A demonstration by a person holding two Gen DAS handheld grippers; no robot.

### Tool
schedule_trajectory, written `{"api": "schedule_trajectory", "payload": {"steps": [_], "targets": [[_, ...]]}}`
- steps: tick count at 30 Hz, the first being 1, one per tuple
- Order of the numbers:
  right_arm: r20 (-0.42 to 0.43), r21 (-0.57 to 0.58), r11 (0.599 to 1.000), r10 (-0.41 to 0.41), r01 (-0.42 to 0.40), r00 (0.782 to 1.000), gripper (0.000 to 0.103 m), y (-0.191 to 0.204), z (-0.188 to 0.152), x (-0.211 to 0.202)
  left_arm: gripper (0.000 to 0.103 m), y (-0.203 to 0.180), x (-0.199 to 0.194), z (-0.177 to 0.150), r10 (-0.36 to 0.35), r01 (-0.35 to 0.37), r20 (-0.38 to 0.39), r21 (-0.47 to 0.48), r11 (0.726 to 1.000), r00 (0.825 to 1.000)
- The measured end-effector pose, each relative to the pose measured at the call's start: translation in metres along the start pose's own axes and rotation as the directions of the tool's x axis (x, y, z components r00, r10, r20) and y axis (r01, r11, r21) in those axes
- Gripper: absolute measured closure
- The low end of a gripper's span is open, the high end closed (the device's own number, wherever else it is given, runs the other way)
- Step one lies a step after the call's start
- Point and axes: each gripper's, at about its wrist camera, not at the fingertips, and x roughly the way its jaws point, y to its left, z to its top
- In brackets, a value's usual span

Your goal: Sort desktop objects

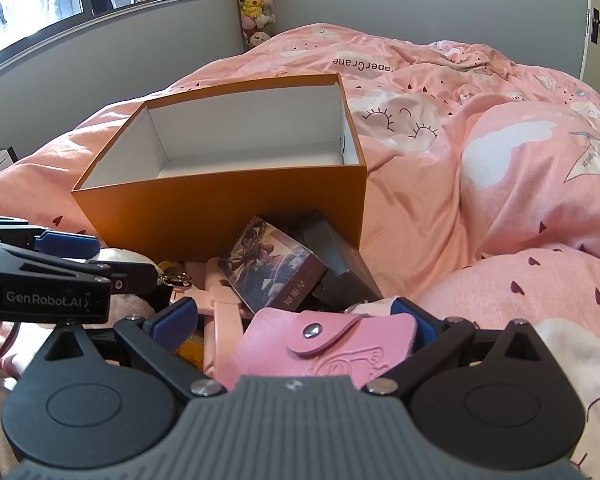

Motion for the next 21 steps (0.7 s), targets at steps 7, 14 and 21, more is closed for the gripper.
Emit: {"api": "schedule_trajectory", "payload": {"steps": [7, 14, 21], "targets": [[-0.006, -0.003, 1.0, -0.006, 0.006, 1.0, 0.001, 0.0004, 0.0002, 0.0009, 0.023, -0.0003, 0.0, 0.0002, 0.0, 0.0, -0.001, 0.0, 1.0, 1.0], [-0.007, -0.003, 1.0, -0.005, 0.005, 1.0, 0.001, -0.0002, 0.0001, 0.0012, 0.023, 0.0004, 0.0001, -0.0001, 0.001, -0.001, -0.001, 0.0, 1.0, 1.0], [-0.012, 0.006, 1.0, 0.003, -0.003, 1.0, 0.001, -0.0022, 0.0003, 0.0029, 0.023, 0.0049, 0.0017, -0.0001, -0.025, 0.025, 0.0, -0.007, 1.0, 1.0]]}}
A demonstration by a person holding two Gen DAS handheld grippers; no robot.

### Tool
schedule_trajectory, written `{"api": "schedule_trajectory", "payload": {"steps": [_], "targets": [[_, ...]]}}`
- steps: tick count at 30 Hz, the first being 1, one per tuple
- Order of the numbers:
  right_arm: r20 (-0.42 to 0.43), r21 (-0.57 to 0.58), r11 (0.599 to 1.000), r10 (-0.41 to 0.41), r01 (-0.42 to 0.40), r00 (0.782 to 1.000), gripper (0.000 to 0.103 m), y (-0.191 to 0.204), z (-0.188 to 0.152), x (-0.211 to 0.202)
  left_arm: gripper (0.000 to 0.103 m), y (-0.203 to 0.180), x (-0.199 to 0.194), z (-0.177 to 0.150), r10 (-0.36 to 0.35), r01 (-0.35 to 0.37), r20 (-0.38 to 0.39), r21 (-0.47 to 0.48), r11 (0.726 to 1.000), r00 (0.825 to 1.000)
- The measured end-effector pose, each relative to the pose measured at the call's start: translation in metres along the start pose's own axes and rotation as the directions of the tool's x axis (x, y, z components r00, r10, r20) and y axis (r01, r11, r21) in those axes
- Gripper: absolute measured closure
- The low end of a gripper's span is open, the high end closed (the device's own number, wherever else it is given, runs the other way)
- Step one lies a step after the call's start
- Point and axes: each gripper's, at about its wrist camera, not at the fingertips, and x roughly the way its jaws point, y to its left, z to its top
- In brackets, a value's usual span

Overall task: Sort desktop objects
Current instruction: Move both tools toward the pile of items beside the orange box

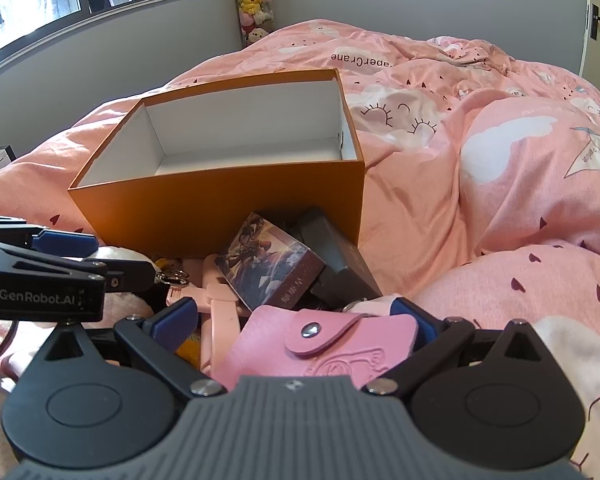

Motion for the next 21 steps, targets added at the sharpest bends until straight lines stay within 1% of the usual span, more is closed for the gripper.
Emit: {"api": "schedule_trajectory", "payload": {"steps": [3, 4, 5, 6, 8, 10, 13, 15, 16, 17, 19, 21], "targets": [[-0.001, -0.001, 1.0, 0.005, -0.005, 1.0, 0.004, -0.001, 0.001, 0.001, 0.025, 0.001, 0.0, 0.001, -0.012, 0.012, 0.002, -0.003, 1.0, 1.0], [-0.001, -0.004, 1.0, 0.003, -0.003, 1.0, 0.008, -0.002, 0.002, 0.0, 0.027, 0.0, 0.0, 0.001, -0.013, 0.013, 0.003, -0.003, 1.0, 1.0], [-0.001, -0.005, 1.0, -0.002, 0.002, 1.0, 0.011, -0.002, 0.003, 0.0, 0.03, -0.001, 0.0, 0.002, -0.015, 0.015, 0.004, -0.001, 1.0, 1.0], [-0.004, -0.004, 1.0, -0.007, 0.007, 1.0, 0.012, -0.004, 0.005, 0.0, 0.031, 0.0, 0.0, 0.003, -0.019, 0.019, 0.003, 0.0, 1.0, 1.0], [-0.016, 0.006, 1.0, -0.01, 0.01, 1.0, 0.014, -0.007, 0.007, 0.0, 0.039, -0.001, -0.001, 0.005, -0.024, 0.024, 0.001, 0.001, 1.0, 1.0], [-0.026, 0.01, 1.0, -0.012, 0.012, 1.0, 0.015, -0.01, 0.008, 0.001, 0.043, -0.002, 0.0, 0.006, -0.025, 0.025, -0.006, 0.005, 1.0, 1.0], [-0.037, -0.011, 1.0, -0.017, 0.017, 0.999, 0.018, -0.01, 0.012, 0.003, 0.044, -0.002, 0.0, 0.009, -0.031, 0.032, -0.009, 0.008, 0.999, 0.999], [-0.044, -0.016, 1.0, -0.009, 0.008, 0.999, 0.024, -0.012, 0.016, 0.005, 0.044, -0.003, 0.0, 0.013, -0.049, 0.05, -0.007, 0.012, 0.999, 0.999], [-0.048, -0.008, 1.0, 0.0, -0.001, 0.999, 0.027, -0.014, 0.018, 0.005, 0.044, -0.005, 0.0, 0.016, -0.059, 0.059, -0.006, 0.017, 0.998, 0.998], [-0.053, 0.007, 1.0, 0.006, -0.006, 0.999, 0.027, -0.017, 0.02, 0.005, 0.044, -0.006, 0.0, 0.019, -0.07, 0.07, -0.008, 0.022, 0.997, 0.998], [-0.066, 0.027, 1.0, 0.016, -0.014, 0.998, 0.027, -0.024, 0.025, 0.006, 0.048, -0.01, 0.003, 0.024, -0.095, 0.096, -0.024, 0.035, 0.995, 0.995], [-0.085, 0.037, 0.999, 0.033, -0.03, 0.996, 0.03, -0.033, 0.029, 0.008, 0.049, -0.013, 0.008, 0.03, -0.115, 0.117, -0.046, 0.047, 0.992, 0.992]]}}
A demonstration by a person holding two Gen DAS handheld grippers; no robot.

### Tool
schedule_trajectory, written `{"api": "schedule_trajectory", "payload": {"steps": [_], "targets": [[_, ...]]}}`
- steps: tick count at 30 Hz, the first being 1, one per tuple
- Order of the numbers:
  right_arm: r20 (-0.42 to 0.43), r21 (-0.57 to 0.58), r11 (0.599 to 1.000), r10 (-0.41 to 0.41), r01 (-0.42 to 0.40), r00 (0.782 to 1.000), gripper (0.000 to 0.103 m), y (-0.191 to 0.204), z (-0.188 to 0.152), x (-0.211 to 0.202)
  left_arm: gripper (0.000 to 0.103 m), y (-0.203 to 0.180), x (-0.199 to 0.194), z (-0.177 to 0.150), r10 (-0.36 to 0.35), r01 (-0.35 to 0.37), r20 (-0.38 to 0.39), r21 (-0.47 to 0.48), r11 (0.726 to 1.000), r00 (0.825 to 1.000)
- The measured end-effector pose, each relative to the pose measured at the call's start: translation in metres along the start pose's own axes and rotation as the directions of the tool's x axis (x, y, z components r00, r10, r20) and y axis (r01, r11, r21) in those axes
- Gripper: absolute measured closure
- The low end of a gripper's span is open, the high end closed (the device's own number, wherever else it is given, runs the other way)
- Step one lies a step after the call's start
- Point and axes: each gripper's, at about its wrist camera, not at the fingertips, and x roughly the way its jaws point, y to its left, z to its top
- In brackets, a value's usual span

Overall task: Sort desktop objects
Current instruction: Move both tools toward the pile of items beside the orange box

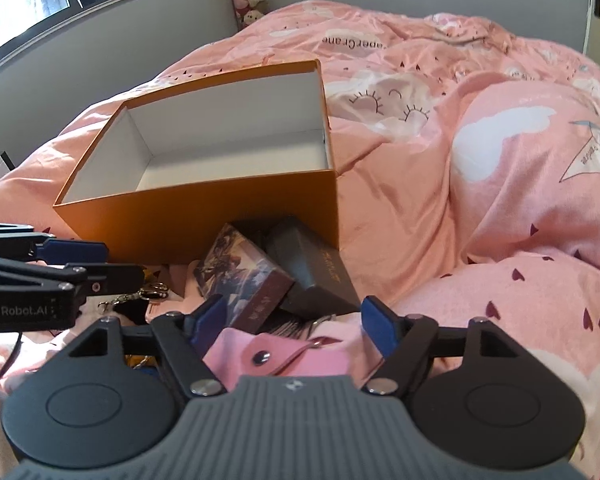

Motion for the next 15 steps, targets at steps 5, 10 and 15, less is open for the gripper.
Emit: {"api": "schedule_trajectory", "payload": {"steps": [5, 10, 15], "targets": [[-0.053, 0.021, 0.999, 0.048, -0.047, 0.997, 0.045, -0.018, 0.015, 0.007, 0.053, -0.003, 0.015, 0.012, -0.051, 0.051, -0.031, -0.023, 0.998, 0.998], [-0.078, 0.041, 0.996, 0.078, -0.075, 0.994, 0.052, -0.026, 0.018, 0.004, 0.061, -0.006, 0.025, 0.016, -0.095, 0.093, -0.058, -0.037, 0.995, 0.994], [-0.113, 0.091, 0.99, 0.114, -0.104, 0.987, 0.051, -0.032, 0.006, -0.007, 0.061, -0.014, 0.021, 0.01, -0.137, 0.137, -0.076, 0.0, 0.991, 0.988]]}}
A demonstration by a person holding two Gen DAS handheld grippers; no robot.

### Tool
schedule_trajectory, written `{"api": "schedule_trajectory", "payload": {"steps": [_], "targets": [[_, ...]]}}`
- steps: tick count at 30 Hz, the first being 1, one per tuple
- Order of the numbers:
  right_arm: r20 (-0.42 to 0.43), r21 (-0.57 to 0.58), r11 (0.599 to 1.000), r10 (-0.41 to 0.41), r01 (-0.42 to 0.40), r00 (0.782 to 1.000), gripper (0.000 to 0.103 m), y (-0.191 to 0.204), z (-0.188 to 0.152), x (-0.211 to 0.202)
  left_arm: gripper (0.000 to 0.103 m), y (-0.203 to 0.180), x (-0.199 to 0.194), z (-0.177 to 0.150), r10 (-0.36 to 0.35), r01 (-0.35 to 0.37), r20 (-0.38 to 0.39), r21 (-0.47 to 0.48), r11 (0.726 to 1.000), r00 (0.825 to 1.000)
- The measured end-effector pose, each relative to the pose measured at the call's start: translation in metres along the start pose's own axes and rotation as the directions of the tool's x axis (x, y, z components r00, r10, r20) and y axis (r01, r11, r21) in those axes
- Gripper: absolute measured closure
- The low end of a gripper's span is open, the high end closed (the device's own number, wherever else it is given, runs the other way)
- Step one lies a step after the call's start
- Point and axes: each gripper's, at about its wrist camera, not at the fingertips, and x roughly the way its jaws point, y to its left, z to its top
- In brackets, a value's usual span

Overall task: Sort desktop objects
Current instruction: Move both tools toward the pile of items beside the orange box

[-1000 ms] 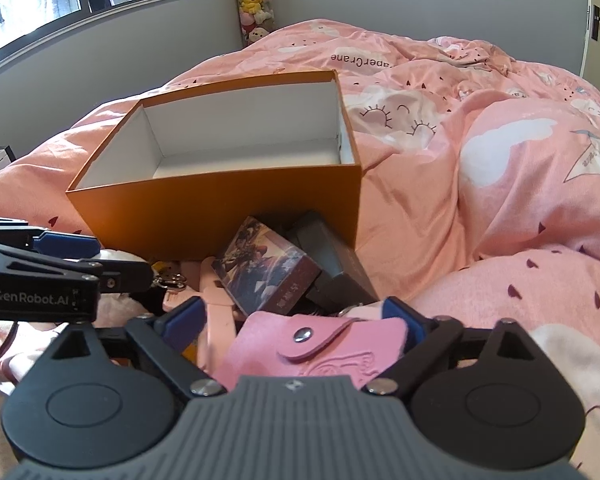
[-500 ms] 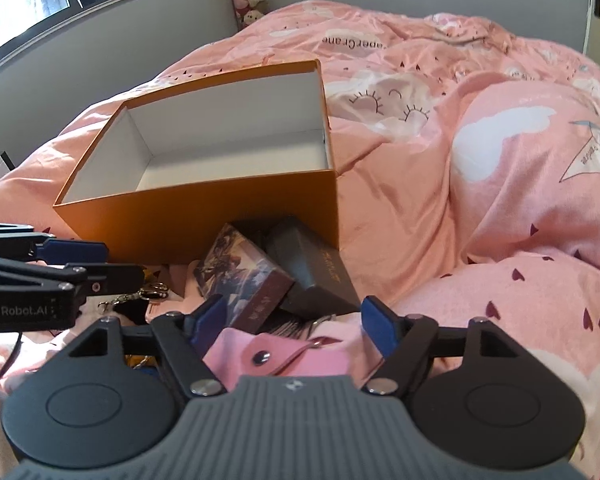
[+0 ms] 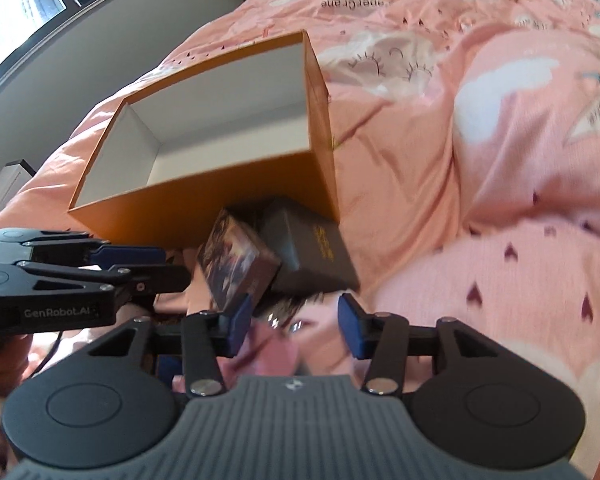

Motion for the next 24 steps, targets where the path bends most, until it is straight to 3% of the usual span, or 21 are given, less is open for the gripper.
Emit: {"api": "schedule_trajectory", "payload": {"steps": [7, 12, 17, 21, 24], "targets": [[-0.029, 0.111, 0.992, 0.071, -0.067, 0.997, 0.05, -0.009, -0.018, -0.014, 0.061, -0.003, -0.008, -0.006, 0.005, -0.005, -0.006, 0.007, 1.0, 1.0], [-0.033, 0.092, 0.995, 0.049, -0.046, 0.998, 0.055, 0.002, -0.024, -0.016, 0.061, -0.005, -0.012, -0.008, 0.008, -0.007, -0.009, 0.019, 1.0, 1.0], [0.027, 0.065, 0.994, 0.086, -0.088, 0.996, 0.081, 0.011, -0.013, -0.031, 0.059, -0.002, -0.018, -0.009, 0.022, -0.022, -0.001, -0.003, 1.0, 1.0], [0.066, -0.004, 0.993, 0.117, -0.117, 0.991, 0.086, 0.028, 0.001, -0.036, 0.059, 0.0, -0.023, -0.01, 0.021, -0.021, 0.015, -0.002, 1.0, 1.0], [0.103, 0.008, 0.992, 0.121, -0.123, 0.987, 0.086, 0.034, 0.013, -0.031, 0.055, -0.001, -0.026, -0.011, 0.029, -0.03, 0.029, 0.017, 0.999, 0.999]]}}
